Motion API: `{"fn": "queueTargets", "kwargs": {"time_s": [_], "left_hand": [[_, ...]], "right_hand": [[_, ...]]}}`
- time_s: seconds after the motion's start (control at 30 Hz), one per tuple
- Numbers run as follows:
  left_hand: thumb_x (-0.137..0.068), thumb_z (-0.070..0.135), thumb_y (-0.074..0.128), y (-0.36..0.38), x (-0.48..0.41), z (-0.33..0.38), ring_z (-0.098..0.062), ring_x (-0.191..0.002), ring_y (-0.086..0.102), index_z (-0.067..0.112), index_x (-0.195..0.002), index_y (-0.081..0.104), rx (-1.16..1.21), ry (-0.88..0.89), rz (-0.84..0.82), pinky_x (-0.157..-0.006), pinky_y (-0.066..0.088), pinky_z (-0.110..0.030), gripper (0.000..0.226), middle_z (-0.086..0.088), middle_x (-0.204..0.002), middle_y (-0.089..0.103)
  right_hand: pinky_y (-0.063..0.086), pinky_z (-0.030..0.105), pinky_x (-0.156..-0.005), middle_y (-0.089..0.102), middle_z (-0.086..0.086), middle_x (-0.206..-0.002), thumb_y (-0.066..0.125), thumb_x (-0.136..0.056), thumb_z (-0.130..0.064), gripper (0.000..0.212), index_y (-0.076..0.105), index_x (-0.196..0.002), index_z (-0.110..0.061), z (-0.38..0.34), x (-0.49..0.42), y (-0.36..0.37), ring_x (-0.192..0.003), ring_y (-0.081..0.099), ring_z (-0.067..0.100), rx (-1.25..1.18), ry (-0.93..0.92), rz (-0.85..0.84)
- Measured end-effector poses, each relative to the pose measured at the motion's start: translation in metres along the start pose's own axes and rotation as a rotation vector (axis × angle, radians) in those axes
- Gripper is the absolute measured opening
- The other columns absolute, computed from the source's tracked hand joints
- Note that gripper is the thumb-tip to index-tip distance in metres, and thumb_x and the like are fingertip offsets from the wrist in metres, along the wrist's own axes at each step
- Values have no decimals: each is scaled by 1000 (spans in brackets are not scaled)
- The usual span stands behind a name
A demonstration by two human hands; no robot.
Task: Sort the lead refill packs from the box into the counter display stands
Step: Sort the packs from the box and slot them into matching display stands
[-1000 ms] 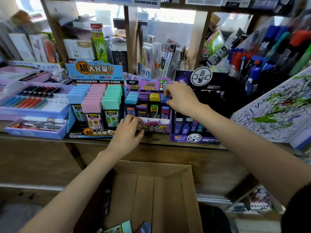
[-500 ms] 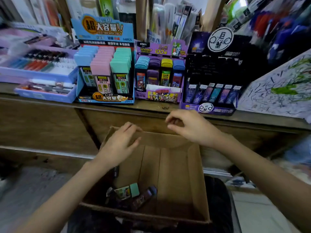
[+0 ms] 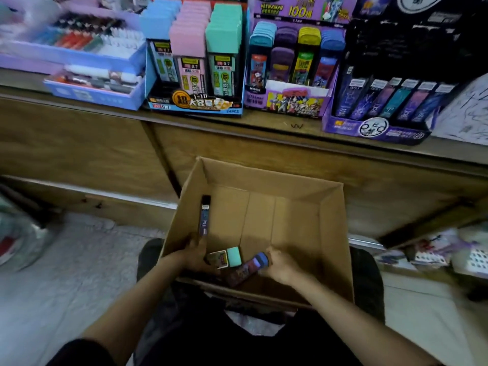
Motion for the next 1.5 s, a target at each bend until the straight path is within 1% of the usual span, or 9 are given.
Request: {"fn": "queueTargets", "kwargs": {"time_s": [0.17,0.43,0.67,0.8,0.87,1.03,1.2,1.33,1.5], "left_hand": [[-76,50,69,10,-5,13,-39,-139,6,23,-149,9,-126,163,10,-115,16,-44,98,-11,-155,4],[-74,40,75,4,-14,10,-32,-135,25,21,-145,25,-102,181,123,-111,26,-42,89,-9,-151,19],[-81,26,71,7,-16,10,-20,-117,48,18,-129,44,80,226,60,-97,38,-29,55,-7,-133,50],[-81,28,71,7,-12,10,-15,-114,47,18,-132,43,72,235,-20,-95,38,-27,59,-3,-135,48],[-78,30,73,9,-9,10,-13,-114,44,20,-135,38,48,244,-85,-96,36,-26,68,0,-136,45],[-76,23,75,4,-8,10,-10,-107,47,23,-122,46,40,268,-94,-92,39,-24,55,0,-129,50],[-85,25,67,-10,-4,15,-21,-100,60,17,-119,52,395,307,-78,-79,54,-30,38,-4,-114,60],[-93,28,56,-26,4,28,-1,-92,62,30,-105,55,676,342,62,-73,47,-13,13,5,-110,64],[-94,29,52,-37,9,51,-12,-77,71,21,-108,58,1178,237,72,-68,55,-25,18,-1,-88,74]], "right_hand": [[40,25,-84,51,10,-124,74,-79,-24,54,45,-124,-10,2,-7,18,-108,51,19,-201,75,-5],[37,20,-65,49,3,-107,70,-82,-20,25,53,-98,-13,-1,-14,20,-93,48,14,-263,91,37],[41,24,-86,47,8,-125,70,-80,-15,64,35,-134,-11,-7,-14,27,-112,49,20,-133,7,-63],[38,18,-72,49,-3,-100,72,-80,-17,22,54,-91,-22,-7,-16,32,-89,48,10,-117,-29,-122],[38,22,-73,49,-1,-98,74,-78,-23,28,47,-74,-28,-5,-15,32,-90,47,13,-100,-30,-141],[40,23,-75,56,5,-100,70,-82,-10,25,49,-93,-18,3,-9,29,-92,51,15,-423,20,-174],[40,18,-64,61,3,-83,64,-82,3,21,58,-98,-9,0,7,-12,-72,54,11,-676,-84,15],[43,19,-67,63,7,-91,58,-88,1,20,59,-106,-9,-2,24,-64,-79,57,13,-781,-178,172],[49,26,-69,65,4,-97,45,-96,-3,23,56,-114,-13,-14,48,-122,-76,64,11,-808,-289,226]]}}
Point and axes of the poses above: each hand's wrist, its own x-axis away from the middle knuckle, its own y-axis out of the palm, z = x × y, the point moved 6 cm from there along -x, towards the middle knuckle
